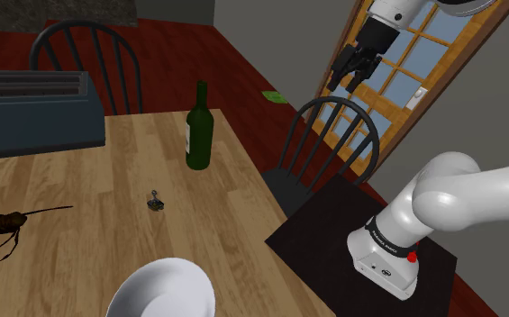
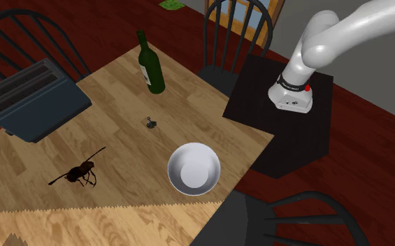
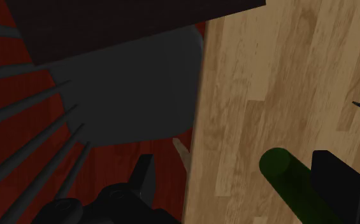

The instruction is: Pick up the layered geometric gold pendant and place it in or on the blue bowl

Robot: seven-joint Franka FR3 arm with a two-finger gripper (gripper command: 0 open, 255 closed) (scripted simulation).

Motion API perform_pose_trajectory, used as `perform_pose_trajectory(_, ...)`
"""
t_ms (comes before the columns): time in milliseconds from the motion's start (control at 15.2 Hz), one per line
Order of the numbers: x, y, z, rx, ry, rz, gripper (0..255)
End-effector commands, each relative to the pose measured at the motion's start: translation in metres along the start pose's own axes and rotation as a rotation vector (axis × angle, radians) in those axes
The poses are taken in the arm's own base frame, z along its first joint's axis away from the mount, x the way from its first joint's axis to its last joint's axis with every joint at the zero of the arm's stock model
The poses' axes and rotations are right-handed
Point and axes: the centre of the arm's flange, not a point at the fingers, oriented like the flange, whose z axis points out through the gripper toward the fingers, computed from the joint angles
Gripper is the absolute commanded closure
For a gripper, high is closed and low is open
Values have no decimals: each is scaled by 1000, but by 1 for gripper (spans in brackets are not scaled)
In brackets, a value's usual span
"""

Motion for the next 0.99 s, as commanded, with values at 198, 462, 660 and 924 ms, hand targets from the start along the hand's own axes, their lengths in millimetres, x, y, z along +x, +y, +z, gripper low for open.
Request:
perform_pose_trajectory(198, 6, -30, 26, 0, -13, 27, 0)
perform_pose_trajectory(462, 15, -69, 60, 0, -30, 63, 0)
perform_pose_trajectory(660, 23, -99, 86, 0, -43, 90, 0)
perform_pose_trajectory(924, 33, -138, 120, 0, -61, 126, 0)
